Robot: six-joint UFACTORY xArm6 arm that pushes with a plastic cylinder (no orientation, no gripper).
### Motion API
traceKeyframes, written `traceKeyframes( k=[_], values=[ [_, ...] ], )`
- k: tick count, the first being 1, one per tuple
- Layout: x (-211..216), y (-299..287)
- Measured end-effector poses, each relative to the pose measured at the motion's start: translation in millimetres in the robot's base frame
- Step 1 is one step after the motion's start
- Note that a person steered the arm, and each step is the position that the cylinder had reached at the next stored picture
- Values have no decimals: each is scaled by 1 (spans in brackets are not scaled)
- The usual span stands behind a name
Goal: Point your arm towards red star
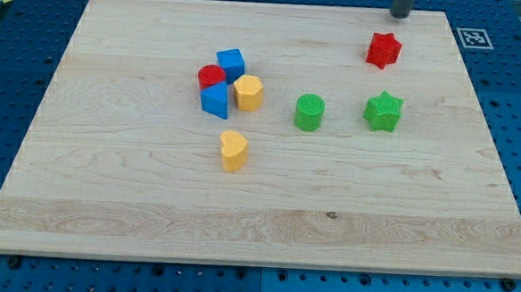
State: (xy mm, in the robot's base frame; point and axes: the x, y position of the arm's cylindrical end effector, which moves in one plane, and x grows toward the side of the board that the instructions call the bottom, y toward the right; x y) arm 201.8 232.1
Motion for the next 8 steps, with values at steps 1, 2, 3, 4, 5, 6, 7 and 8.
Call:
traceKeyframes(
  k=[1,2,3,4,5,6,7,8],
  values=[
    [0,6],
    [0,6],
    [0,12],
    [24,28],
    [53,21],
    [74,0],
    [93,-32],
    [106,-65]
  ],
)
